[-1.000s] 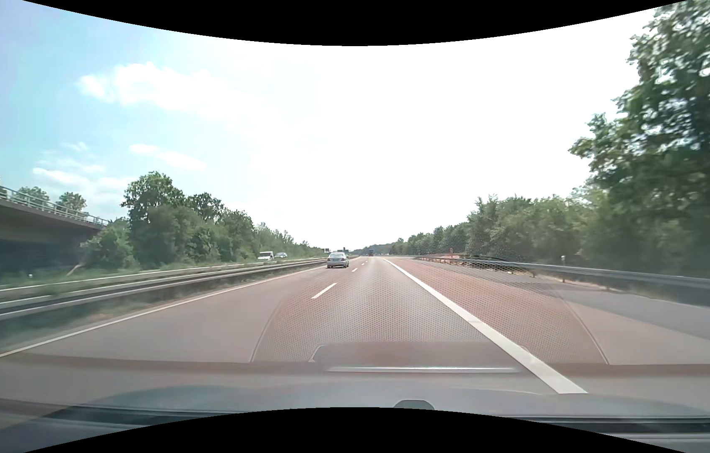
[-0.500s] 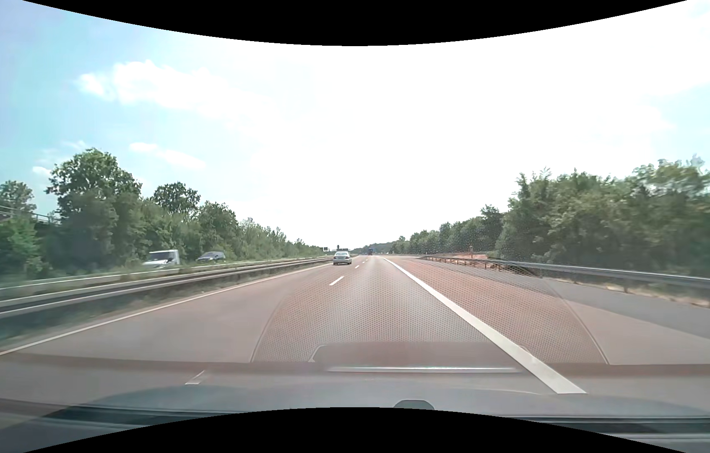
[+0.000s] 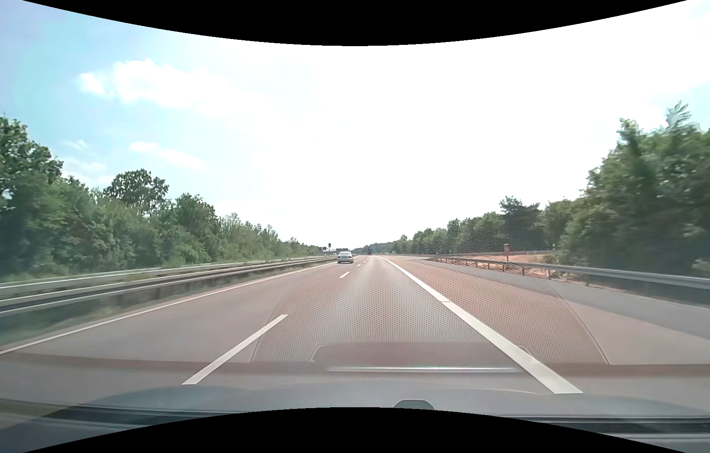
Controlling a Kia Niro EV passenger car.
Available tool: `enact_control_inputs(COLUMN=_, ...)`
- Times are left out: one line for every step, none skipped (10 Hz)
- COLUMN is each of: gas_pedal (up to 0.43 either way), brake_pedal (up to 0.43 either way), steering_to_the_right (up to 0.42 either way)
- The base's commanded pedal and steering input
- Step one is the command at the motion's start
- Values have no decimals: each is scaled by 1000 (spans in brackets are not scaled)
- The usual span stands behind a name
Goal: Follow the waypoints while adhering to traffic rules and regulations
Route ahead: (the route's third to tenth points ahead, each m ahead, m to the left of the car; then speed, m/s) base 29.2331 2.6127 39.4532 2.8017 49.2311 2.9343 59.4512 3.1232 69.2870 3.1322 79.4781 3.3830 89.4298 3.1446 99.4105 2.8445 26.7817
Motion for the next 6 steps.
enact_control_inputs(gas_pedal=157, brake_pedal=0, steering_to_the_right=-6)
enact_control_inputs(gas_pedal=157, brake_pedal=0, steering_to_the_right=-6)
enact_control_inputs(gas_pedal=157, brake_pedal=0, steering_to_the_right=-6)
enact_control_inputs(gas_pedal=157, brake_pedal=0, steering_to_the_right=-6)
enact_control_inputs(gas_pedal=157, brake_pedal=0, steering_to_the_right=-6)
enact_control_inputs(gas_pedal=157, brake_pedal=0, steering_to_the_right=-6)
